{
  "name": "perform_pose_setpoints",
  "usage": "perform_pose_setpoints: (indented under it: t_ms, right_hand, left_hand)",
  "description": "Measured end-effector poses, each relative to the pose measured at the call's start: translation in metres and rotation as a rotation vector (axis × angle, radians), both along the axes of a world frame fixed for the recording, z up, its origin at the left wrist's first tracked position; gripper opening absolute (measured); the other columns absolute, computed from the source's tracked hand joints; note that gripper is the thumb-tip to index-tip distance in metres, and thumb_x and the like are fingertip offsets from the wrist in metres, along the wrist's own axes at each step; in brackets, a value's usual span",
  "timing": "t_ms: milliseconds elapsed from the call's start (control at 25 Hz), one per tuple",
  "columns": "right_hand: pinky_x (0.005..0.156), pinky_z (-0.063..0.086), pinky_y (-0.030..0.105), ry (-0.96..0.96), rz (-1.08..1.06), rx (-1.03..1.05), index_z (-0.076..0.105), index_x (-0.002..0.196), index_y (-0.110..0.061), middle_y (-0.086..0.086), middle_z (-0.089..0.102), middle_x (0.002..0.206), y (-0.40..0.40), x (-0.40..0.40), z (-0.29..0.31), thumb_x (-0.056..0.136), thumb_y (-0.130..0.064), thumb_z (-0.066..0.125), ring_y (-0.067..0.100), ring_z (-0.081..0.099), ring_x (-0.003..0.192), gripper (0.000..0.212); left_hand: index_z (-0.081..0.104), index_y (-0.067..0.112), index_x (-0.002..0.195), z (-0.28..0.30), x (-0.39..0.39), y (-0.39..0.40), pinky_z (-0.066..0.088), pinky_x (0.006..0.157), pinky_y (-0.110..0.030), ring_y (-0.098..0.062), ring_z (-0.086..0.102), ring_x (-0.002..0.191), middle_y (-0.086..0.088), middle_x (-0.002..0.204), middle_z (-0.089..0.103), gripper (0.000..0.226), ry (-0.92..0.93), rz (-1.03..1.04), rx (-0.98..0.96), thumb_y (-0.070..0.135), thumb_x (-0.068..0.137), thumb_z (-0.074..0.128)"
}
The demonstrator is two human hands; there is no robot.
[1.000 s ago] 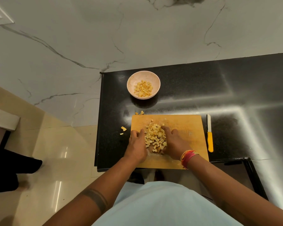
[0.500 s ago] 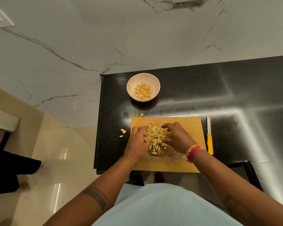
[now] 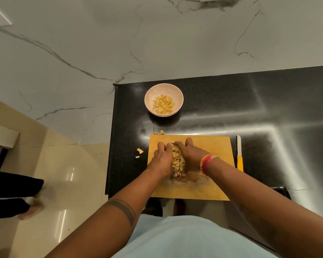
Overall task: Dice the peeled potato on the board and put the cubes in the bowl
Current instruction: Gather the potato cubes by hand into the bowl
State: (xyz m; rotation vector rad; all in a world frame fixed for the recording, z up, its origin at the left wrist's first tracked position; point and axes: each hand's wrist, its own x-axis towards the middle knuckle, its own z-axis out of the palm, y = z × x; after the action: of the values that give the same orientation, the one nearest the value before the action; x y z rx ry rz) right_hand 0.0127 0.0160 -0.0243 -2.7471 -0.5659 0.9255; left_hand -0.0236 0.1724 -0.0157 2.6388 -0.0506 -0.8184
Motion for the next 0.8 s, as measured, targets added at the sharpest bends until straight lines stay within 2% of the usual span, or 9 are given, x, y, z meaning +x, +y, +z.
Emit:
perform_pose_setpoints:
  t_ms: [160,280,440,560,680,800]
  right_hand:
    - [0.084,0.060,0.043,0.007,-0.025,0.065,0.028,0.148,-0.016,0.015,0.035,0.135,0.005,0.002,0.002,0.068,-0.019,0.093,0.037,0.064,0.097,0.103]
    - [0.081,0.060,0.042,-0.001,-0.056,0.103,0.036,0.141,-0.011,0.015,0.039,0.132,0.009,-0.001,0.001,0.075,-0.019,0.087,0.034,0.063,0.093,0.084]
    - [0.084,0.056,0.037,0.003,-0.137,0.172,0.043,0.134,-0.011,0.013,0.047,0.124,0.010,-0.003,0.002,0.082,-0.021,0.081,0.029,0.060,0.095,0.065]
    - [0.076,0.049,0.032,0.028,-0.209,0.216,0.048,0.124,-0.012,0.011,0.060,0.115,0.014,0.000,0.008,0.083,-0.018,0.078,0.027,0.060,0.098,0.051]
    - [0.075,0.047,0.031,0.055,-0.296,0.265,0.049,0.125,-0.012,0.008,0.065,0.112,0.011,0.005,0.020,0.085,-0.017,0.078,0.024,0.060,0.095,0.049]
    - [0.075,0.046,0.030,0.053,-0.349,0.292,0.050,0.123,-0.016,0.006,0.064,0.110,0.006,0.009,0.030,0.082,-0.017,0.081,0.022,0.059,0.094,0.051]
  left_hand:
    - [0.030,0.019,0.146,-0.004,0.003,0.001,0.048,0.104,-0.045,-0.027,0.044,0.123,-0.004,0.136,0.025,0.084,-0.043,0.027,-0.066,0.019,0.080,0.082]
    - [0.037,0.018,0.141,-0.006,0.005,-0.002,0.049,0.103,-0.045,-0.029,0.047,0.122,-0.005,0.136,0.030,0.064,-0.062,0.065,-0.072,0.017,0.088,0.072]
    - [0.040,0.018,0.139,-0.002,0.007,-0.008,0.051,0.099,-0.044,-0.029,0.049,0.119,-0.006,0.136,0.035,0.053,-0.061,0.104,-0.052,0.018,0.093,0.067]
    - [0.043,0.017,0.137,0.006,0.010,-0.013,0.053,0.094,-0.042,-0.029,0.054,0.115,-0.007,0.133,0.039,0.053,-0.058,0.130,-0.040,0.011,0.091,0.068]
    - [0.045,0.014,0.135,0.016,0.016,-0.015,0.050,0.089,-0.035,-0.028,0.055,0.113,-0.007,0.132,0.043,0.050,-0.061,0.156,-0.070,0.006,0.091,0.067]
    - [0.046,0.018,0.137,0.022,0.019,-0.013,0.049,0.093,-0.034,-0.026,0.053,0.117,-0.005,0.133,0.048,0.051,-0.064,0.203,-0.156,0.009,0.091,0.067]
